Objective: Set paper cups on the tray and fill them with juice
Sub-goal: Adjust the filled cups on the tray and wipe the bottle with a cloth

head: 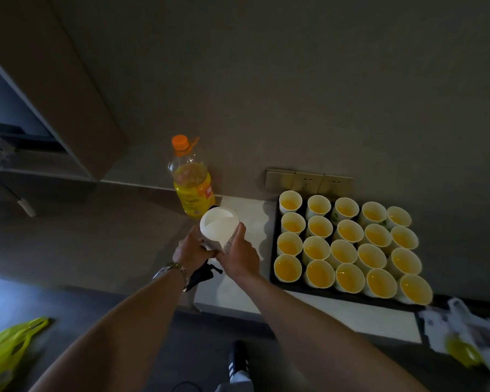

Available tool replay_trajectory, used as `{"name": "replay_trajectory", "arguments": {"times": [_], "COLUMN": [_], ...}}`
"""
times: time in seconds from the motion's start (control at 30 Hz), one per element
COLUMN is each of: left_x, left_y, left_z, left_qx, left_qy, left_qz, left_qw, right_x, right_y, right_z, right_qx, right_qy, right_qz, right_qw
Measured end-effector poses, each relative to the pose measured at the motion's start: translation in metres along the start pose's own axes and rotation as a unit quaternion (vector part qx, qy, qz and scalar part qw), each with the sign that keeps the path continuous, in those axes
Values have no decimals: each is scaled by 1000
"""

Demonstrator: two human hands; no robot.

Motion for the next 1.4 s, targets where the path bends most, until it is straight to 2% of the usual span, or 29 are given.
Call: {"name": "replay_trajectory", "arguments": {"times": [0.37, 0.5, 0.87, 1.03, 1.2, 1.3, 1.4], "left_x": [29, 39, 48, 47, 32, 25, 12], "left_y": [-32, -42, -55, -56, -58, -48, -27], "left_z": [-34, -47, -67, -66, -80, -74, -74], "left_qx": [-66, -90, -138, -149, -172, -190, -150], "left_qy": [-27, -48, -85, -84, -61, -15, 35], "left_qz": [-11, -4, -3, 1, -13, -27, -44], "left_qw": [997, 995, 987, 985, 983, 981, 987], "right_x": [31, 38, 46, 49, 47, 37, 24], "right_y": [28, 36, 39, 36, 40, 51, 64], "right_z": [-3, -2, 2, 1, 5, 13, 14], "right_qx": [50, 96, 143, 148, 166, 222, 284], "right_qy": [-55, -87, -132, -119, -56, -74, -77], "right_qz": [49, 8, -20, -34, -137, -37, 74], "right_qw": [996, 992, 981, 981, 975, 972, 953]}}
Point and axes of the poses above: each hand's wrist, its own z-axis away from the middle knuckle, its own y-axis out of the back of the hand, x = y × z, the point moved 4 cm from there along -z, towards the middle knuckle, and after that the axes turned 12 degrees about -x, right-handed, at the moved point
